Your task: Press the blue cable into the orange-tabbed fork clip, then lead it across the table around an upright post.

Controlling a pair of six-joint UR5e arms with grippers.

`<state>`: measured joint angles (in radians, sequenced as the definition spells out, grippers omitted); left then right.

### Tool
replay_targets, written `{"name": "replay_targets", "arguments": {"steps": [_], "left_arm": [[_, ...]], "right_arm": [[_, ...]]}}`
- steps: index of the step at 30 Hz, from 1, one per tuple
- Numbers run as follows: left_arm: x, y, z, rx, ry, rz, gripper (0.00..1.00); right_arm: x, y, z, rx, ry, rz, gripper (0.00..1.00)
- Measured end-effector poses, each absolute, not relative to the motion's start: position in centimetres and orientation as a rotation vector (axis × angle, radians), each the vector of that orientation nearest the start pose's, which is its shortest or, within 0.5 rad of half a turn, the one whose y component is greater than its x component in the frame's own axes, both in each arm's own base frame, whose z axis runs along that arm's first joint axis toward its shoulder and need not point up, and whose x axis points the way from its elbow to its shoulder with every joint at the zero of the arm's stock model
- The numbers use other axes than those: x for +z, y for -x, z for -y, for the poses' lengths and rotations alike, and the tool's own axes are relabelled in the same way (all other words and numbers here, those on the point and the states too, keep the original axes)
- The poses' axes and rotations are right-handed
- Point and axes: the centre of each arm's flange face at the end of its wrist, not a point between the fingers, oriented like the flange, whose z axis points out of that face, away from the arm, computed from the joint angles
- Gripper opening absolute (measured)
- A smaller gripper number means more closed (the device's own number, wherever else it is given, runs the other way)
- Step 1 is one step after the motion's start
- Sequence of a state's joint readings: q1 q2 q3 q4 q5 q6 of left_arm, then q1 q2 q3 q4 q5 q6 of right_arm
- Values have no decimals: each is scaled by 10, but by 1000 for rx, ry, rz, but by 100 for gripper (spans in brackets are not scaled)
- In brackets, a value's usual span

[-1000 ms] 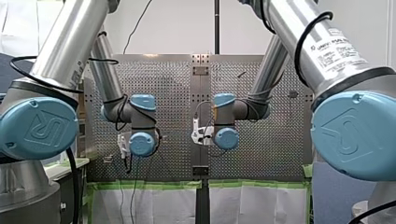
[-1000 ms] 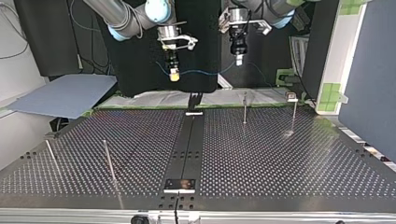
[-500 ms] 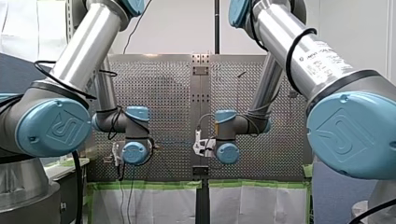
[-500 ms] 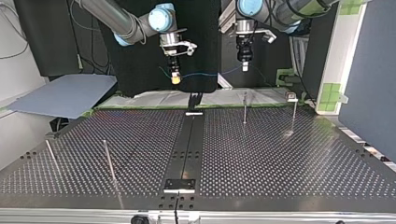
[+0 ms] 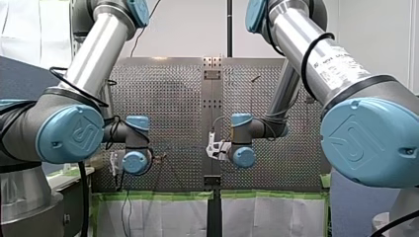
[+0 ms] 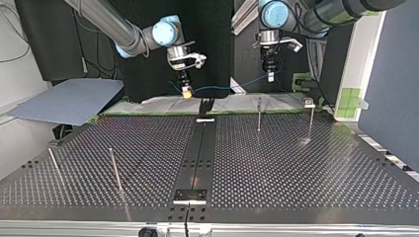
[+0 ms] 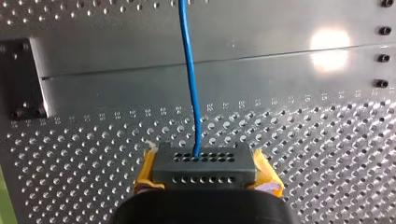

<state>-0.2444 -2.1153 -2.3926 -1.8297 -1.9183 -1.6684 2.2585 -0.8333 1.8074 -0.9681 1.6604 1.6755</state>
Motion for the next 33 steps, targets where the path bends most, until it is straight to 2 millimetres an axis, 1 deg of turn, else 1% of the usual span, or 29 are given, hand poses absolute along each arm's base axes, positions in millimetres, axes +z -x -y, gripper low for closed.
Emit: {"name": "replay_targets", "arguments": {"steps": [9,14,18,21,25,29,33], "left_arm": [[11,-353,188,-18,145,-1617,0],[-10,-347,189,-52,112,-1669,0],[-19,-349,190,-72,95,-1691,0],[-19,-357,192,-93,90,-1688,0],[-18,-371,194,-116,89,-1680,0],[-16,-387,195,-125,99,-1676,0],[-13,-405,191,-100,118,-1668,0]], "right_arm": [[49,-468,403,1677,-1622,987,0],[35,-460,408,1645,-1627,1009,0],[26,-457,411,1640,-1625,1016,0],[14,-457,412,1632,-1633,1022,0],[-7,-457,413,1616,-1652,1032,0],[-18,-459,415,1625,-1650,1027,0],[-32,-461,418,1622,-1656,1029,0]]}}
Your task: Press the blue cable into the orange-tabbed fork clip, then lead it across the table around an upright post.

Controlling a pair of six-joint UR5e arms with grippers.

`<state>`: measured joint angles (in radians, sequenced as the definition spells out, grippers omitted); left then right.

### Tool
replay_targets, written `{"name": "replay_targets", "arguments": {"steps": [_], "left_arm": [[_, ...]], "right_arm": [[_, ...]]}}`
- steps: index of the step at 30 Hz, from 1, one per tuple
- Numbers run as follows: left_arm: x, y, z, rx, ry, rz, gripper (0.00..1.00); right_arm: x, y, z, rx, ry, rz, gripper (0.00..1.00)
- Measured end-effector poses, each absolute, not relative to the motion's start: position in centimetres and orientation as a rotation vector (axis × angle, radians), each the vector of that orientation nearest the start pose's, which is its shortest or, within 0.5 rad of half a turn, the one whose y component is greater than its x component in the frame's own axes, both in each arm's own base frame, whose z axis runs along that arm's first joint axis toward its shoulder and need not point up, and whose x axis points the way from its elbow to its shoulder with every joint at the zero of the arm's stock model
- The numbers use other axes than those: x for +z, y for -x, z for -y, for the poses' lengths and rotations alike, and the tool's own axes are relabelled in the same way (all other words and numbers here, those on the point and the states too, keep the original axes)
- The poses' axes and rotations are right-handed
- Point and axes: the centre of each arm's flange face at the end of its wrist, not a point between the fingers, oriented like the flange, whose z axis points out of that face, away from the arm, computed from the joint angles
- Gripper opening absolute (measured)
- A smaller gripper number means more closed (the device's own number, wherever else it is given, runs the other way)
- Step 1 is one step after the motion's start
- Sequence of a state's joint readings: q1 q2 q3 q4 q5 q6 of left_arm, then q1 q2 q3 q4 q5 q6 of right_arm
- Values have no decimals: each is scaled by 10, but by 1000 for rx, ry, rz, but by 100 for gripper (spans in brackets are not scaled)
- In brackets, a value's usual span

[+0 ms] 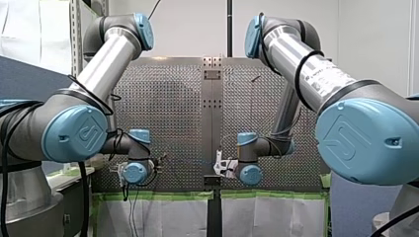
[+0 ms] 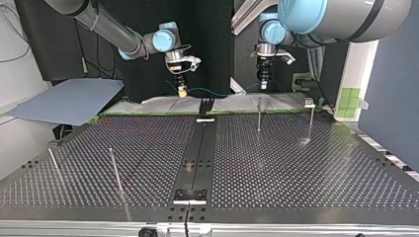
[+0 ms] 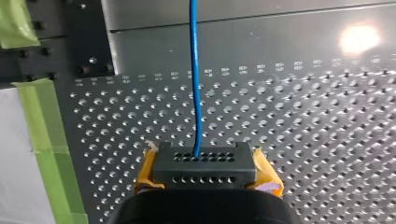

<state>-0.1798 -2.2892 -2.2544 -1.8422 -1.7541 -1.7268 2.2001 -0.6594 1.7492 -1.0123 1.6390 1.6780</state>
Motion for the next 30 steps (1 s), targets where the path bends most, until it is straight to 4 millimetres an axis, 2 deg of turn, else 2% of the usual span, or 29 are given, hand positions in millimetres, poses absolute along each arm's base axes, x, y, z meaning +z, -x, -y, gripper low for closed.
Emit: {"name": "replay_targets", "arguments": {"steps": [5,13,21,30], "left_arm": [[-10,-426,176,-59,140,-1650,0],[-9,-436,158,-33,163,-1644,0],[-10,-438,161,-58,127,-1648,0],[-36,-461,162,-47,111,-1667,0]], "right_arm": [[-54,-464,423,1609,-1671,1037,0],[-86,-472,429,1556,-1731,1049,0],[-83,-482,445,1556,-1726,1045,0],[-79,-484,455,1529,-1739,1039,0]]}}
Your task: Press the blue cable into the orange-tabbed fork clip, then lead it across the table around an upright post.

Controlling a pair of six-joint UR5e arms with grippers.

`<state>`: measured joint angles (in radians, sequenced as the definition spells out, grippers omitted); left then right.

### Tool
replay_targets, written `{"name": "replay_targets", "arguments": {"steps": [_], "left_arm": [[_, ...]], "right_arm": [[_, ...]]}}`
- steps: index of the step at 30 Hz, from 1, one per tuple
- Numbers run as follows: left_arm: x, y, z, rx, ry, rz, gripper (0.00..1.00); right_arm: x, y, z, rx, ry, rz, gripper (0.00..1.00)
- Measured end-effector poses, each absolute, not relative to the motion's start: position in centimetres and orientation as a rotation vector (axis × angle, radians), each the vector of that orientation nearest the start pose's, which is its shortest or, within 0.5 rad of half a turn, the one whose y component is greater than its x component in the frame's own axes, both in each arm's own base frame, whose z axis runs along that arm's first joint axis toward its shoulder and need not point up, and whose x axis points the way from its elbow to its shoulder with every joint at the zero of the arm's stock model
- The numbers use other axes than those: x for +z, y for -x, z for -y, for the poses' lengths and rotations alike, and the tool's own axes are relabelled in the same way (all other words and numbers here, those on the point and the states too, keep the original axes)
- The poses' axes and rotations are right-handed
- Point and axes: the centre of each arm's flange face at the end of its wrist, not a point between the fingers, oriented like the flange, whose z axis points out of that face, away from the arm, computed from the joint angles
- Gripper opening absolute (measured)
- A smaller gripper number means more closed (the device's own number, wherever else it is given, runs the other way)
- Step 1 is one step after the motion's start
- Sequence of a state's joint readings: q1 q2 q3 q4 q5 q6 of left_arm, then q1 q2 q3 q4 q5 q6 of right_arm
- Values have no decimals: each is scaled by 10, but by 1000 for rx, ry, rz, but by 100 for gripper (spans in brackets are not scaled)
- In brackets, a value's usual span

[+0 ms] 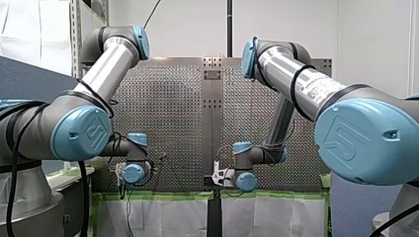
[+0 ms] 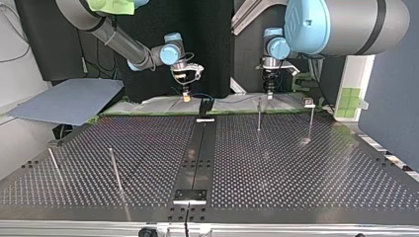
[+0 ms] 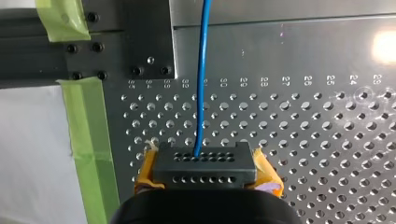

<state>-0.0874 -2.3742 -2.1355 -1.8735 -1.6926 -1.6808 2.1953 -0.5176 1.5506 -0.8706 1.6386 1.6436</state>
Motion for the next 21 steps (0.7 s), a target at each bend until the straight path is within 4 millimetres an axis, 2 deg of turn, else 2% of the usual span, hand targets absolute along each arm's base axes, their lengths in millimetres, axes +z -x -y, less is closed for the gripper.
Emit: {"name": "replay_targets", "arguments": {"steps": [5,14,21], "left_arm": [[-41,-472,151,-44,176,-1626,0],[-8,-492,140,-64,225,-1511,0],[1,-495,141,-82,212,-1491,0]], "right_arm": [[-79,-480,459,1502,-1749,1030,0],[-76,-482,462,1505,-1742,1024,0],[-74,-482,466,1506,-1739,1027,0]]}}
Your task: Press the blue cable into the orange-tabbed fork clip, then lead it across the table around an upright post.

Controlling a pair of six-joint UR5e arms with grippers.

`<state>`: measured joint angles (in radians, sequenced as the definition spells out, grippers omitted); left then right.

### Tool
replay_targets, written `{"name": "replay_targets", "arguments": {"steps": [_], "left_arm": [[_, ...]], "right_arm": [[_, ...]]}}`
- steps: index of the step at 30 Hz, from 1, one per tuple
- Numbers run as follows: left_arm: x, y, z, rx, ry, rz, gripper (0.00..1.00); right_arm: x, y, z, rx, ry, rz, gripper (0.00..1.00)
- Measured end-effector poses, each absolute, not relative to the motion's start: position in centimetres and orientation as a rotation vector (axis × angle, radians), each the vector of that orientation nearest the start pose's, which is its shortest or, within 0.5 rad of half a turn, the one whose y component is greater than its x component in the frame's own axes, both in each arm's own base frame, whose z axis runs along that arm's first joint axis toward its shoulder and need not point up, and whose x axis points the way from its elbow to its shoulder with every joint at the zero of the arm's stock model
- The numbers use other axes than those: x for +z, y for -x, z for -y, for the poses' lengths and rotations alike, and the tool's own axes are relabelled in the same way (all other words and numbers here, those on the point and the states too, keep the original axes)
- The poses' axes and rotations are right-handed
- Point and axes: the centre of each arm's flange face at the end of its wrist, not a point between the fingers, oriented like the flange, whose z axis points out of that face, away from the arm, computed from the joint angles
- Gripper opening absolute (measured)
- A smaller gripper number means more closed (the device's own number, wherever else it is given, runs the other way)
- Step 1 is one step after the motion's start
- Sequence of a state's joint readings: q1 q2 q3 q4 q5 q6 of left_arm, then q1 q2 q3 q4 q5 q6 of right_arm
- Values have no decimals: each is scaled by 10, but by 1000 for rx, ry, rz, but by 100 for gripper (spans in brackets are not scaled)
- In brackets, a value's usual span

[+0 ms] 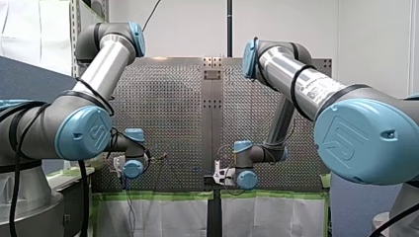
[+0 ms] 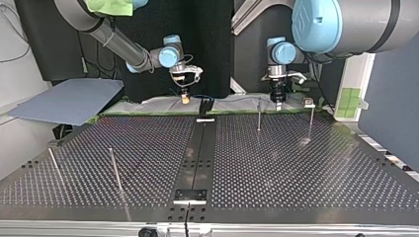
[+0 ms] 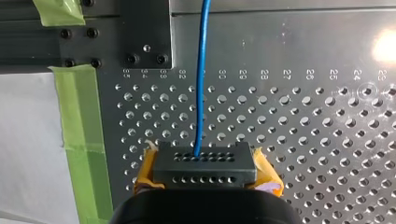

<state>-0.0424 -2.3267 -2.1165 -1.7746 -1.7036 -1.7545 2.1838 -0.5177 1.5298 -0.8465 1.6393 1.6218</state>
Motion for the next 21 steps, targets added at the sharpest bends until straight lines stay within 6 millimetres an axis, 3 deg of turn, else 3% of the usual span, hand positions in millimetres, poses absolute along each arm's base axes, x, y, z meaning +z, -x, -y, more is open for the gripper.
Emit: {"name": "replay_targets", "arguments": {"steps": [12,21], "left_arm": [[-9,-491,142,-65,193,-1531,0],[-46,-477,141,-51,176,-1670,0]], "right_arm": [[-67,-478,488,1509,-1701,1033,0],[-64,-478,493,1513,-1692,1032,0]]}}
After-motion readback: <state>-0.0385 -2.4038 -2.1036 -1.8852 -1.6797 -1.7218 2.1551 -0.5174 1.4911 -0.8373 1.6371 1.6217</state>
